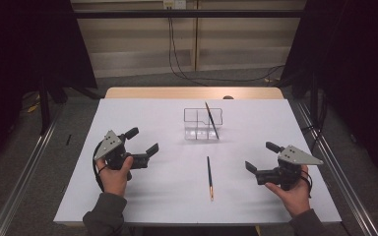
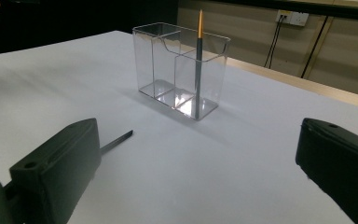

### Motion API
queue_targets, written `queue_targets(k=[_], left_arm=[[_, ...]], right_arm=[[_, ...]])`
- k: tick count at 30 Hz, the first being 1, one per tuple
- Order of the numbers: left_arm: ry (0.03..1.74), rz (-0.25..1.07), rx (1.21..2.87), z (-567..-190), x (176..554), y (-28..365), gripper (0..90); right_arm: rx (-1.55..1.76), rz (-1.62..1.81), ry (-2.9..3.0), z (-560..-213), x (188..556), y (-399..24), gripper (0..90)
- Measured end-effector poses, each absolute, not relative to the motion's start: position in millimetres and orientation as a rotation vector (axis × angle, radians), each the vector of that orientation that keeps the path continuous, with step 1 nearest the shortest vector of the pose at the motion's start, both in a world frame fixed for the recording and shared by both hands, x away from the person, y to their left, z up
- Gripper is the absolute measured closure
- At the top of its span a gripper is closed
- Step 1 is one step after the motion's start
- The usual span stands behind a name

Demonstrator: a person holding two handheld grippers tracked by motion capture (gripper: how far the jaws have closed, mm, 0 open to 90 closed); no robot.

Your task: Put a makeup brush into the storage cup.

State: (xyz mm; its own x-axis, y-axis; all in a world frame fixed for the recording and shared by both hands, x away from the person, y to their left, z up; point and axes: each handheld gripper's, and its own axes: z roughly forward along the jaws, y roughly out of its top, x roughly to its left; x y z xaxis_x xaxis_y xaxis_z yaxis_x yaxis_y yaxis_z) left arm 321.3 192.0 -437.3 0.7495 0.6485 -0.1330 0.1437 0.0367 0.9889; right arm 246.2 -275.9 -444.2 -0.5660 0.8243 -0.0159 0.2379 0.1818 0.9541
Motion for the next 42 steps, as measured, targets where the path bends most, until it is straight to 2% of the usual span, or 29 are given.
queue_targets(k=[15, 42], left_arm=[[0.679, 0.468, 1.521, -436, 318, 199, 1.1], [0.678, 0.480, 1.515, -434, 317, 205, 1.6]], right_arm=[[1.021, 1.422, 1.900, -439, 260, -274, 0.0], [1.015, 1.457, 1.926, -433, 280, -239, 0.0]])
